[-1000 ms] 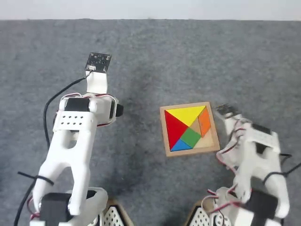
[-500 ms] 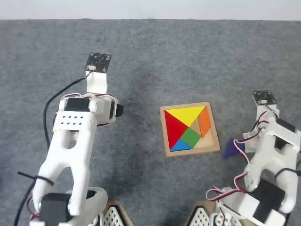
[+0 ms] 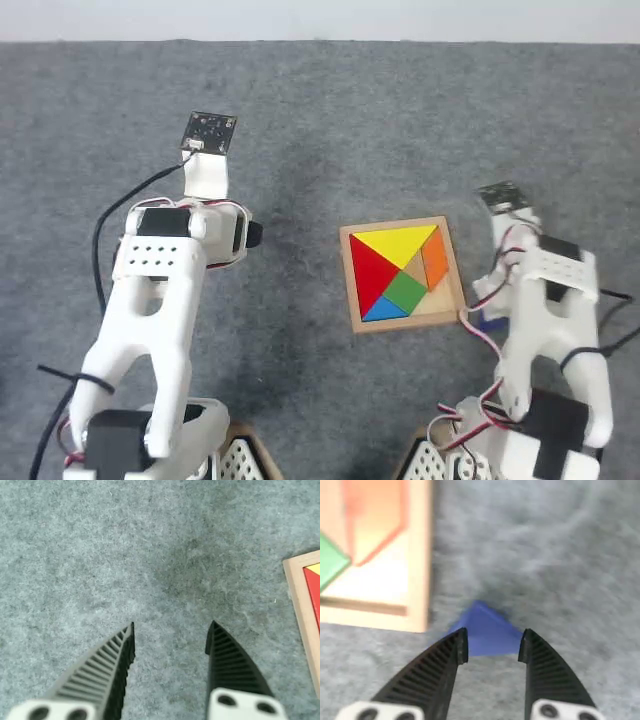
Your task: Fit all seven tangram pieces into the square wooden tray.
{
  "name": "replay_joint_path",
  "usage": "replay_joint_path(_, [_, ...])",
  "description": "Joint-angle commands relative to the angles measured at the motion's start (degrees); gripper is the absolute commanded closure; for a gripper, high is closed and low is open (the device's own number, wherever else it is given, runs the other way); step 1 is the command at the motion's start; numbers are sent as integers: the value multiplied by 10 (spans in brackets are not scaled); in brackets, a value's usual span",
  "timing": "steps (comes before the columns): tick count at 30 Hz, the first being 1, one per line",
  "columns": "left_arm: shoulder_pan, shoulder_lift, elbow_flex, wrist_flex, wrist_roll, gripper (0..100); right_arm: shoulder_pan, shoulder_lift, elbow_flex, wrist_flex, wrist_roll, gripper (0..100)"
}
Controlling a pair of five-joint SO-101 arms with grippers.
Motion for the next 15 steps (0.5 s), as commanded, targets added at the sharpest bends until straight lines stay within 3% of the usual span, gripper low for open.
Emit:
replay_joint_path(1, [4,-20,-6,-14,-4,775,-35,-14,6,4,-29,811])
replay_joint_path(11, [4,-20,-6,-12,-5,775,-139,27,9,4,-81,811])
replay_joint_path(15, [4,-20,-6,-12,-5,775,-126,22,10,4,-84,811])
